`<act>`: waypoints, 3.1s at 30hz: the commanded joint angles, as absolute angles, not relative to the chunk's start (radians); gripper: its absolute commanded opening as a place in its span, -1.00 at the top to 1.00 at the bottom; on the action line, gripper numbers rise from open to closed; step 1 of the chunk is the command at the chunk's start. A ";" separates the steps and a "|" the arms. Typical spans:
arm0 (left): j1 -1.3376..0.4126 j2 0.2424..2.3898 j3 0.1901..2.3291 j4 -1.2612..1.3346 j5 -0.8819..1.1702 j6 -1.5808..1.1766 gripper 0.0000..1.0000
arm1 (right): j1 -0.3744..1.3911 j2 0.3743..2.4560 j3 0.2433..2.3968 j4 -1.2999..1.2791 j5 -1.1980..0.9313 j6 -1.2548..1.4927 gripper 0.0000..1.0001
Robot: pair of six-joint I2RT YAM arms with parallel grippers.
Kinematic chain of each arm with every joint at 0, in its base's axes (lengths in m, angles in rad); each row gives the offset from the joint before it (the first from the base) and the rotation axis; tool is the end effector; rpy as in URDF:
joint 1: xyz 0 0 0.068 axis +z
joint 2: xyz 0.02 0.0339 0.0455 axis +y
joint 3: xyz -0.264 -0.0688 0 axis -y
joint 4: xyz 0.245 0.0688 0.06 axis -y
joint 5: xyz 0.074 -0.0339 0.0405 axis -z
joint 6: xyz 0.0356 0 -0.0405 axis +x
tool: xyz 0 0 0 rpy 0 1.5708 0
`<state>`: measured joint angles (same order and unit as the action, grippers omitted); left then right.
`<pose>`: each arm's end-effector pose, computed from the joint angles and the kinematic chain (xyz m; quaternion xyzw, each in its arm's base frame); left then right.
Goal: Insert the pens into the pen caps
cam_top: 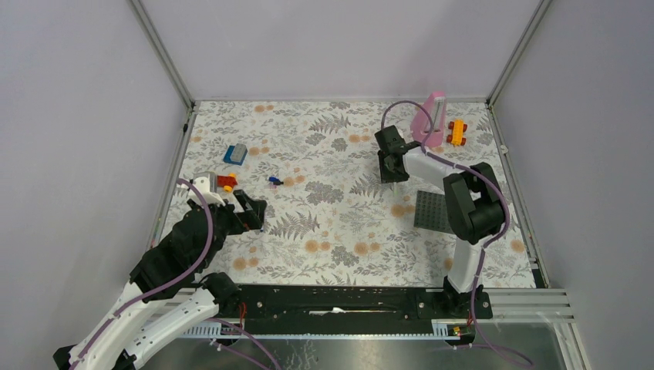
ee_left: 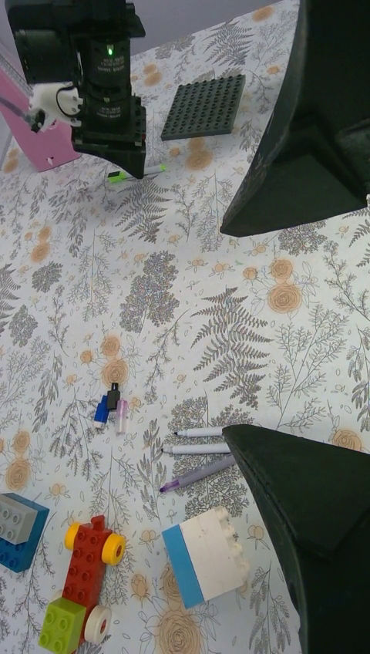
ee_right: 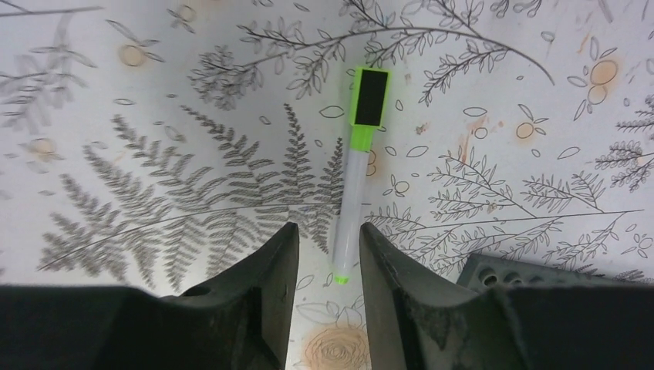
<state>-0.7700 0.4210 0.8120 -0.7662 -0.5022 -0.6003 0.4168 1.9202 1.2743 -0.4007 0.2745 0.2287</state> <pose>0.0698 -0.0438 0.3317 -0.0715 0.8096 -0.1859 0.5521 0.3663 0.1516 0.1683 -0.0546 0.9559 -0.0439 0.2853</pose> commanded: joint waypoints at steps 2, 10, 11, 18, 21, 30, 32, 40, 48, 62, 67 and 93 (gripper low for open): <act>-0.764 0.442 0.830 -0.736 -0.530 -0.589 -0.98 | 0.414 1.749 1.324 -0.408 0.158 0.195 0.17; -0.764 0.485 0.837 -0.736 -0.521 -0.589 -0.98 | 0.428 1.469 1.144 -0.300 0.024 0.208 -0.17; -0.764 0.500 0.839 -0.736 -0.520 -0.588 -0.98 | 0.429 1.432 1.114 -0.282 0.007 0.216 -0.24; -0.764 0.642 0.852 -0.752 -0.540 -0.664 -0.93 | 0.437 1.209 0.882 -0.139 -0.107 0.294 -0.36; -0.763 0.714 0.847 -0.763 -0.554 -0.709 -0.91 | 0.450 1.145 0.813 -0.112 -0.150 0.341 -0.36; -0.727 0.923 0.832 -0.833 -0.615 -0.869 -0.82 | 0.651 1.102 0.662 -0.024 -0.073 0.407 -0.34; -0.683 0.951 0.824 -0.820 -0.599 -0.853 -0.77 | 0.651 1.104 0.627 0.006 -0.058 0.409 -0.33; -0.491 1.043 0.785 -0.697 -0.493 -0.807 -0.51 | 0.652 1.144 0.564 0.097 -0.005 0.367 -0.32; -0.482 1.186 0.717 -0.539 -0.429 -0.815 -0.18 | 0.652 1.180 0.559 0.115 0.032 0.377 -0.30; -0.440 1.301 0.670 -0.408 -0.387 -0.787 -0.07 | 0.652 1.310 0.633 0.082 0.011 0.371 -0.25; -0.427 1.322 0.657 -0.382 -0.370 -0.782 -0.01 | 0.652 1.341 0.652 0.072 0.004 0.368 -0.24; -0.416 1.332 0.634 -0.373 -0.376 -0.780 0.02 | 0.652 1.391 0.688 0.052 -0.024 0.358 -0.21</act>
<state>-0.4213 1.3430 0.6437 -0.3988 -0.3664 -0.7834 0.6479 1.3781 0.6418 0.0517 -0.0166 0.3710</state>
